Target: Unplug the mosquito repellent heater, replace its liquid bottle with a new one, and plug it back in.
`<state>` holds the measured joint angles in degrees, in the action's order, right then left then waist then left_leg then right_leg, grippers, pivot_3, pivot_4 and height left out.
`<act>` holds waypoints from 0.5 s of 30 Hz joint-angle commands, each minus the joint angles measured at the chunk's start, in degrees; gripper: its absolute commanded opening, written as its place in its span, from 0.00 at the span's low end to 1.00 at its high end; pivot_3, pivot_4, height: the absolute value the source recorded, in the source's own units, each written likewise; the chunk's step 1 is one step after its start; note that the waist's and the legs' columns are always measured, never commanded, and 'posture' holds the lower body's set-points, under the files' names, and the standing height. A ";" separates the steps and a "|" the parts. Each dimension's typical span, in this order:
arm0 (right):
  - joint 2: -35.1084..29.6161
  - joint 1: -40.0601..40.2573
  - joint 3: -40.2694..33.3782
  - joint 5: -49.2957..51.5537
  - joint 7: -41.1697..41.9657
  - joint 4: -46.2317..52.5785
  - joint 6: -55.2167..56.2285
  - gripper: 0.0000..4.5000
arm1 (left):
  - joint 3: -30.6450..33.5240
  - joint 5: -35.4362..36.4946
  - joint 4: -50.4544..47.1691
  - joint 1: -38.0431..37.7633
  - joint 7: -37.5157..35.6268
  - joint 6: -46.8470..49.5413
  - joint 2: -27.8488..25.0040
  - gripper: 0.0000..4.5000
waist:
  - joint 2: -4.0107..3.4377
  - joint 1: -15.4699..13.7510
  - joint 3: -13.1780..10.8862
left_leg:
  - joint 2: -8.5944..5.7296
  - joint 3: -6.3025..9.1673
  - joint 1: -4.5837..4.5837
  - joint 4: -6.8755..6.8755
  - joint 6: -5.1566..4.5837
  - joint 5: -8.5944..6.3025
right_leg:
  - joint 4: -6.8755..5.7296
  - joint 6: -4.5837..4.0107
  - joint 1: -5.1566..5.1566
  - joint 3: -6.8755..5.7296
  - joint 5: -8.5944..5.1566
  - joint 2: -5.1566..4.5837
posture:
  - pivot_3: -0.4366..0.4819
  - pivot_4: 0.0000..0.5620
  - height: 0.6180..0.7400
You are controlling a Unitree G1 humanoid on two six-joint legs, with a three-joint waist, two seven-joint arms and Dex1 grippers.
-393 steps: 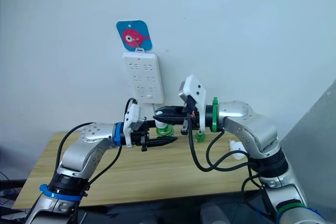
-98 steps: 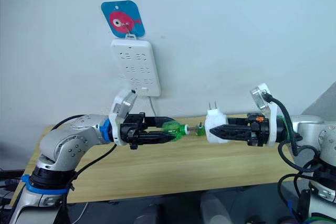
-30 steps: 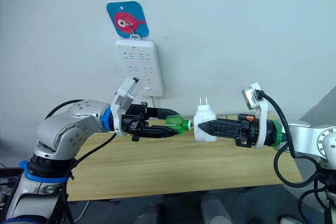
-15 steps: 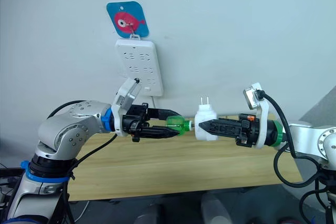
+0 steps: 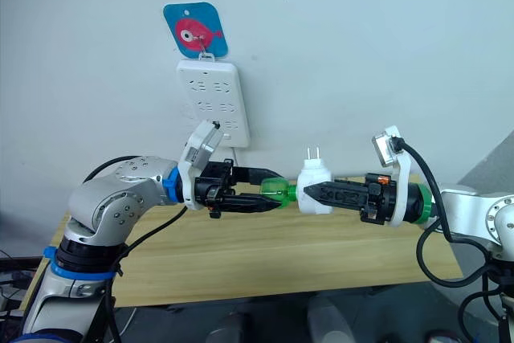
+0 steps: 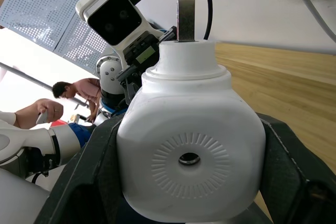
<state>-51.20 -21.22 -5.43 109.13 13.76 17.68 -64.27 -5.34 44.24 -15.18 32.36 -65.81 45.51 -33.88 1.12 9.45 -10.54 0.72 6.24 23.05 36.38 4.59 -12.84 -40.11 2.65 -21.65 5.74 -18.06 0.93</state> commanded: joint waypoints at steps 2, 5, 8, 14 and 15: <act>-0.01 -0.59 0.13 0.65 0.48 2.18 0.90 0.66 | 0.52 0.02 -0.77 1.46 -0.08 -1.33 0.46 0.52 | 0.00 -0.01 0.00 | 0.00 0.00 0.00 0.02 0.00 0.00 | 0.00 0.00 0.01 0.00 0.00 0.00 | 0.29 0.16 0.94; 0.38 -0.86 0.56 0.35 0.19 2.44 1.11 0.66 | 0.17 -0.17 -1.03 1.38 -0.05 -1.45 0.92 0.52 | 0.00 0.00 0.00 | 0.00 0.00 0.00 0.04 0.00 0.00 | 0.00 0.01 0.02 0.00 0.01 0.00 | 0.29 0.16 0.94; 0.54 -1.10 1.08 0.18 -0.02 2.78 1.31 0.66 | -0.53 -0.70 -1.30 0.93 -0.24 -2.02 1.29 0.52 | 0.00 -0.01 0.00 | 0.00 0.00 0.00 0.06 0.00 0.00 | 0.00 0.02 0.03 0.00 0.01 0.00 | 0.29 0.16 0.94; 0.39 -1.74 2.12 -1.39 -0.23 3.30 1.45 0.66 | -1.42 -1.59 -1.12 0.94 0.07 -3.15 2.53 0.52 | 0.00 -0.01 0.00 | 0.00 0.01 0.00 0.16 0.00 0.00 | 0.00 0.06 0.06 0.01 0.02 0.00 | 0.29 0.15 0.94; 0.45 -1.86 2.25 -1.65 -0.20 3.32 1.42 0.66 | -1.56 -1.89 -1.00 1.02 0.08 -3.34 2.80 0.52 | 0.00 -0.01 0.00 | 0.00 0.01 0.00 0.20 0.00 0.00 | 0.00 0.07 0.07 0.00 0.02 0.01 | 0.29 0.15 0.94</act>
<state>-50.79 -22.00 -3.66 106.97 13.42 18.30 -63.00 -6.47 41.72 -14.97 32.31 -65.66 43.73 -32.19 1.11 9.44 -10.54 0.72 6.25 23.05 36.62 4.59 -12.84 -40.11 2.73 -21.55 5.74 -18.03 0.94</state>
